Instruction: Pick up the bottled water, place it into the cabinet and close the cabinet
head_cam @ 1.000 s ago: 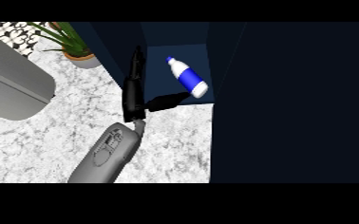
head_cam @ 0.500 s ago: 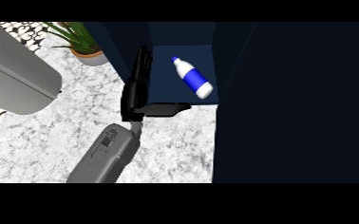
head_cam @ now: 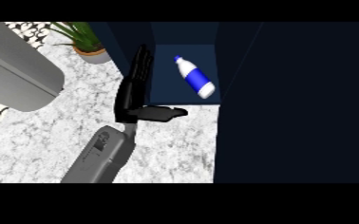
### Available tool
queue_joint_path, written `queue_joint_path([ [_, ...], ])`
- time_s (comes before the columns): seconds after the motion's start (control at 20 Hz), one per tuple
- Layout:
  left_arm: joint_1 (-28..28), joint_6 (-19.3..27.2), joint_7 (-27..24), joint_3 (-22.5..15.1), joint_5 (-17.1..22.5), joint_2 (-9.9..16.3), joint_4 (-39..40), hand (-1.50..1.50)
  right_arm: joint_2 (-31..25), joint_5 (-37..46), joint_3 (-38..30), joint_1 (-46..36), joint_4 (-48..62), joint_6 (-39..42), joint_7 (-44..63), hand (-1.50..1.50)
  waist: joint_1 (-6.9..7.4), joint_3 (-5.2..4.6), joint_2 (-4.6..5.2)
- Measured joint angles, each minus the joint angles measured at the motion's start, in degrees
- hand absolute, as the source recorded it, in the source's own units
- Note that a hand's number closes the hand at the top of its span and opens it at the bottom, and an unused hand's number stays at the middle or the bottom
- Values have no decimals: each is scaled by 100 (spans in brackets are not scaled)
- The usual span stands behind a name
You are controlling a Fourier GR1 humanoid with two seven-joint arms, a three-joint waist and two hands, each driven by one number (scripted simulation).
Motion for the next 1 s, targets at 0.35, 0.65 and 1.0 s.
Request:
queue_joint_path([
  [0.35,735,23,425,-100,-10,182,-1507,-150,20,83,161,60,-85,-121,60,-150,45,15,-17],
  [0.65,1600,240,737,-414,-241,260,-3015,-150,-18,197,352,171,-221,-223,90,-150,57,21,-35],
  [1.0,2704,60,777,-942,-305,414,-4162,-150,-314,605,555,194,-167,-52,-114,150,60,21,-40],
])
